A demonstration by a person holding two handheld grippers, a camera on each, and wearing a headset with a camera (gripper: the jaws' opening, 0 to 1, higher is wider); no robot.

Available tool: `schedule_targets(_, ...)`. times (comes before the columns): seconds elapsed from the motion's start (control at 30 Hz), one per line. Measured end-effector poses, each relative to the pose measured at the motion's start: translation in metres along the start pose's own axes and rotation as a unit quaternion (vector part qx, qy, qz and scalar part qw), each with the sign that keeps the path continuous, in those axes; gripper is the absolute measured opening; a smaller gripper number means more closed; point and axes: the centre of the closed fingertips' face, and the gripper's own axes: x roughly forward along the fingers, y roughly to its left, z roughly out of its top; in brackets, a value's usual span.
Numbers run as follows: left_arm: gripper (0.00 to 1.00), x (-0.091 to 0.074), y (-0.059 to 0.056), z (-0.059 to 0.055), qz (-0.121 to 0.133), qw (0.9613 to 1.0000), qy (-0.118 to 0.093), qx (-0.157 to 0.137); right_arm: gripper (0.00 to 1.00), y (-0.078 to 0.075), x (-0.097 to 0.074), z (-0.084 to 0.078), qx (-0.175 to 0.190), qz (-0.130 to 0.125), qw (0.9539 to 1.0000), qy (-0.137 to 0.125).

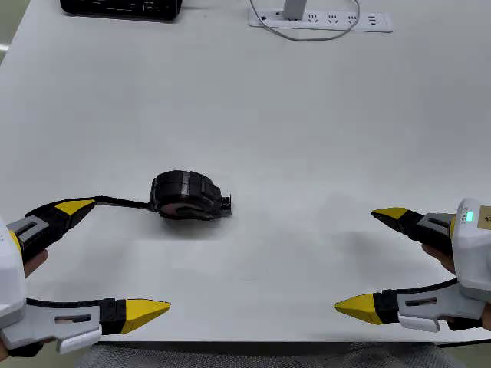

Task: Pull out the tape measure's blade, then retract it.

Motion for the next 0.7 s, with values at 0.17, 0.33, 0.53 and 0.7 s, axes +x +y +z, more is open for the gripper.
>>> schedule_targets(0.17, 0.99, -0.0004, 0.0005, 0.0004, 0.0, 1.0, -0.001, 0.0, 0.86, -0.0008, 0.0005, -0.0006, -0.001, 0.0, 1.0, 0.0)
schedule_targets(0.33, 0.99, -0.0007, 0.0009, 0.0001, 0.002, 1.0, -0.001, 0.001, 0.86, -0.0021, 0.0005, -0.0008, -0.006, -0.002, 1.0, -0.002)
schedule_targets(0.53, 0.99, -0.0012, 0.0013, 0.0003, 0.003, 1.0, -0.003, 0.001, 0.86, -0.0018, 0.0008, -0.0018, -0.008, -0.002, 1.0, -0.001)
schedule_targets(0.7, 0.99, -0.001, 0.0011, 0.0004, 0.002, 1.0, -0.002, 0.002, 0.86, -0.0025, 0.0008, -0.0016, -0.008, -0.003, 1.0, -0.002)
